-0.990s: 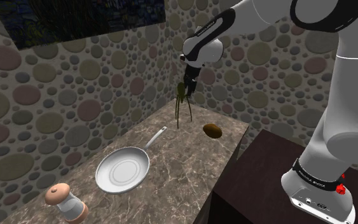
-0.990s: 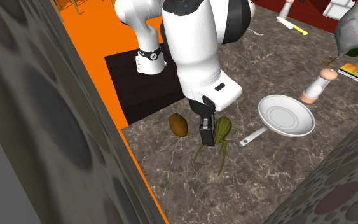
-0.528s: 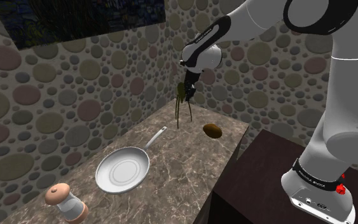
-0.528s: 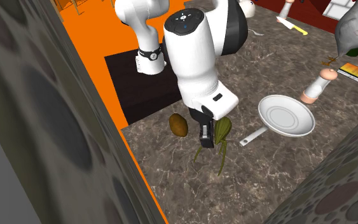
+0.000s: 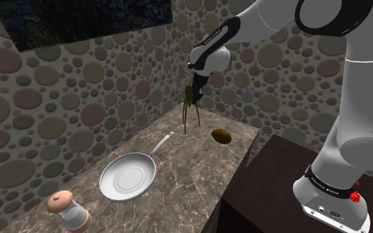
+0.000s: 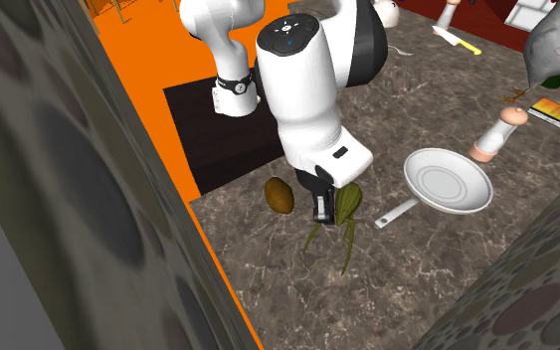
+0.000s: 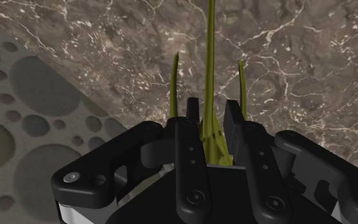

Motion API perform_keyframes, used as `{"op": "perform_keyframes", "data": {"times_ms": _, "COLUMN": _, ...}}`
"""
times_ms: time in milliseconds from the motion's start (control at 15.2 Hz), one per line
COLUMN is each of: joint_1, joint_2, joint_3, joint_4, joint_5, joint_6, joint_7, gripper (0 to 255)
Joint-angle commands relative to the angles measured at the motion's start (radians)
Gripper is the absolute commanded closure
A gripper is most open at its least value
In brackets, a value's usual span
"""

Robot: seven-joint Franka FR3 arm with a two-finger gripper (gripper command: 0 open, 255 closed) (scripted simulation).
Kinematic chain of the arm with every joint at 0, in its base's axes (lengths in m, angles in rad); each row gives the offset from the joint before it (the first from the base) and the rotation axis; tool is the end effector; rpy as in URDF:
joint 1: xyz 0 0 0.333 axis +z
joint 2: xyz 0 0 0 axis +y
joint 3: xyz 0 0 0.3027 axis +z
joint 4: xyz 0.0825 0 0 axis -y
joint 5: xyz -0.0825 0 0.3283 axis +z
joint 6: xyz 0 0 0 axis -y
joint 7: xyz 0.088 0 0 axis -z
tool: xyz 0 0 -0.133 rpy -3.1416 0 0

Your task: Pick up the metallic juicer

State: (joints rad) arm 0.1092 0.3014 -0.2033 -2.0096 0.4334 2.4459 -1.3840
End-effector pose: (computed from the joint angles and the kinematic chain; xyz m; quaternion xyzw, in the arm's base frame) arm 0.5714 -0.0420 0.3212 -0.8715 -0.4698 -0.1347 0.0398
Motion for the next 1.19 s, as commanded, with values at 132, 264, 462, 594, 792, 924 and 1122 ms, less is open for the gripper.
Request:
{"op": "perform_keyframes", "data": {"times_ms": 132, "joint_1": 0.002, "joint_2": -0.015, "joint_3": -0.005, "joint_4": 0.007, "joint_5": -0.013, "joint_6": -0.021, "joint_7": 0.012, "gripper": 255}}
{"op": "perform_keyframes", "data": {"times_ms": 264, "joint_1": 0.005, "joint_2": -0.030, "joint_3": -0.009, "joint_4": 0.014, "joint_5": -0.025, "joint_6": -0.042, "joint_7": 0.024, "gripper": 255}}
{"op": "perform_keyframes", "data": {"times_ms": 462, "joint_1": 0.008, "joint_2": -0.053, "joint_3": -0.015, "joint_4": 0.026, "joint_5": -0.043, "joint_6": -0.073, "joint_7": 0.042, "gripper": 255}}
{"op": "perform_keyframes", "data": {"times_ms": 594, "joint_1": 0.010, "joint_2": -0.067, "joint_3": -0.019, "joint_4": 0.035, "joint_5": -0.054, "joint_6": -0.094, "joint_7": 0.053, "gripper": 255}}
{"op": "perform_keyframes", "data": {"times_ms": 792, "joint_1": 0.012, "joint_2": -0.087, "joint_3": -0.023, "joint_4": 0.050, "joint_5": -0.070, "joint_6": -0.127, "joint_7": 0.070, "gripper": 255}}
{"op": "perform_keyframes", "data": {"times_ms": 924, "joint_1": 0.013, "joint_2": -0.099, "joint_3": -0.026, "joint_4": 0.061, "joint_5": -0.080, "joint_6": -0.149, "joint_7": 0.080, "gripper": 255}}
{"op": "perform_keyframes", "data": {"times_ms": 1122, "joint_1": 0.013, "joint_2": -0.106, "joint_3": -0.027, "joint_4": 0.068, "joint_5": -0.086, "joint_6": -0.162, "joint_7": 0.086, "gripper": 255}}
